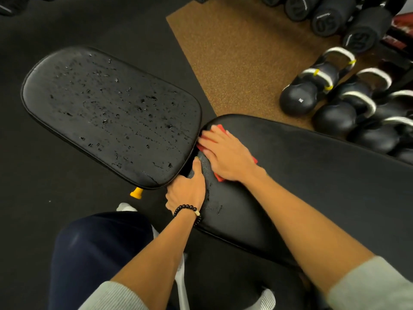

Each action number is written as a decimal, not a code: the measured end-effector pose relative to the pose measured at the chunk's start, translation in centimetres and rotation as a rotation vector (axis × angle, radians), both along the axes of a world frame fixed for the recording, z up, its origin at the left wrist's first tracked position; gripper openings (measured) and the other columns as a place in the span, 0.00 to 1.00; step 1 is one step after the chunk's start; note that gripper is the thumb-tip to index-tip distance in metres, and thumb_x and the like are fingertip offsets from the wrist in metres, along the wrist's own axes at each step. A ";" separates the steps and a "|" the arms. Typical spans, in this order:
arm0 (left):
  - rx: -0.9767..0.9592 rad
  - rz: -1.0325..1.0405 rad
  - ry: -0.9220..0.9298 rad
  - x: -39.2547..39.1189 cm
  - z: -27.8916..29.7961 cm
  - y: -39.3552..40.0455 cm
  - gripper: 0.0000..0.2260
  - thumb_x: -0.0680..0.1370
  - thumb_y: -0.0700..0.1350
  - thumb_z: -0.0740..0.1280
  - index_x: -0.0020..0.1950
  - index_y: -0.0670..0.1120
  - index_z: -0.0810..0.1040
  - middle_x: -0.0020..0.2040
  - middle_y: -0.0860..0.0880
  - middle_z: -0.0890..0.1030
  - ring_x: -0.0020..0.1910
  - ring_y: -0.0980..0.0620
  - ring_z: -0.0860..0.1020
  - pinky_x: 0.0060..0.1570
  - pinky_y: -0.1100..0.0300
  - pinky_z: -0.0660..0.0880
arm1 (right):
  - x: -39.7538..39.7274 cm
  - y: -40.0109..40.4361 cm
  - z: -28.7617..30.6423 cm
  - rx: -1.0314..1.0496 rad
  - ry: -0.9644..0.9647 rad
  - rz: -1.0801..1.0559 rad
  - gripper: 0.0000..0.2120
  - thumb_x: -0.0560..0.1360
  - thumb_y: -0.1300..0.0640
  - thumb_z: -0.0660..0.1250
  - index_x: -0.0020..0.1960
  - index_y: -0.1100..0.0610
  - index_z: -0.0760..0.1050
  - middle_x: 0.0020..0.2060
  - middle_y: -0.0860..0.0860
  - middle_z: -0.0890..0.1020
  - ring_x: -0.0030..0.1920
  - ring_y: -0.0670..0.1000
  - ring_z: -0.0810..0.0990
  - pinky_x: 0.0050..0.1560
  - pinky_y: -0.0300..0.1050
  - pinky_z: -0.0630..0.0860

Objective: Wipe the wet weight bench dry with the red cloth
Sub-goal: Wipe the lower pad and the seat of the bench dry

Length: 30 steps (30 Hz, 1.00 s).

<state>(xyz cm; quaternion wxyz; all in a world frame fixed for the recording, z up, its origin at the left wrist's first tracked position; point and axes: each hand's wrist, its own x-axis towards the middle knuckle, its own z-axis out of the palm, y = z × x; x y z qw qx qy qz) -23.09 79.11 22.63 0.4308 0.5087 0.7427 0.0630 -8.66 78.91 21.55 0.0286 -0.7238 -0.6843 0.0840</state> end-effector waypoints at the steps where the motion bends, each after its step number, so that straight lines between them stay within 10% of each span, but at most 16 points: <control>1: 0.000 0.002 -0.002 0.0 0.0 0.0 0.36 0.75 0.72 0.56 0.67 0.44 0.74 0.65 0.41 0.76 0.64 0.37 0.73 0.61 0.45 0.68 | 0.9 -1.4 0.6 0.016 0.060 0.001 0.20 0.82 0.51 0.56 0.72 0.50 0.72 0.72 0.48 0.72 0.76 0.53 0.62 0.74 0.58 0.59; 8: 0.020 0.005 -0.003 0.1 -0.1 -0.2 0.34 0.75 0.73 0.56 0.60 0.44 0.76 0.61 0.42 0.77 0.61 0.38 0.75 0.59 0.45 0.70 | 4.8 2.2 0.5 0.020 -0.114 -0.511 0.22 0.82 0.50 0.52 0.75 0.51 0.63 0.74 0.53 0.66 0.77 0.60 0.56 0.75 0.64 0.54; 13: 0.034 -0.004 0.023 0.0 -0.1 -0.1 0.35 0.75 0.73 0.55 0.63 0.43 0.75 0.63 0.41 0.77 0.62 0.37 0.75 0.59 0.45 0.70 | 0.2 -0.9 0.7 -0.029 -0.026 -0.064 0.22 0.84 0.50 0.53 0.77 0.50 0.63 0.76 0.49 0.65 0.79 0.54 0.55 0.76 0.57 0.55; 21: 0.032 -0.014 0.002 0.1 -0.2 -0.1 0.29 0.75 0.73 0.55 0.48 0.46 0.72 0.59 0.42 0.78 0.59 0.38 0.76 0.56 0.46 0.70 | 5.5 -1.8 1.3 0.019 -0.106 -0.639 0.24 0.83 0.48 0.51 0.79 0.50 0.59 0.78 0.53 0.61 0.79 0.59 0.52 0.76 0.63 0.51; 25: 0.027 -0.012 0.020 0.0 -0.6 0.0 0.39 0.74 0.75 0.54 0.64 0.43 0.75 0.63 0.41 0.77 0.61 0.37 0.75 0.61 0.42 0.69 | 0.7 -4.2 1.0 -0.017 -0.105 -0.337 0.24 0.83 0.48 0.52 0.78 0.50 0.59 0.77 0.52 0.62 0.78 0.58 0.54 0.75 0.60 0.56; 30: 0.041 -0.016 -0.001 -0.1 -0.8 0.0 0.34 0.75 0.73 0.55 0.58 0.44 0.76 0.61 0.41 0.77 0.61 0.38 0.75 0.59 0.44 0.70 | 3.1 -13.6 3.0 0.000 -0.156 -0.339 0.24 0.82 0.47 0.51 0.77 0.46 0.63 0.77 0.49 0.66 0.78 0.56 0.60 0.73 0.63 0.61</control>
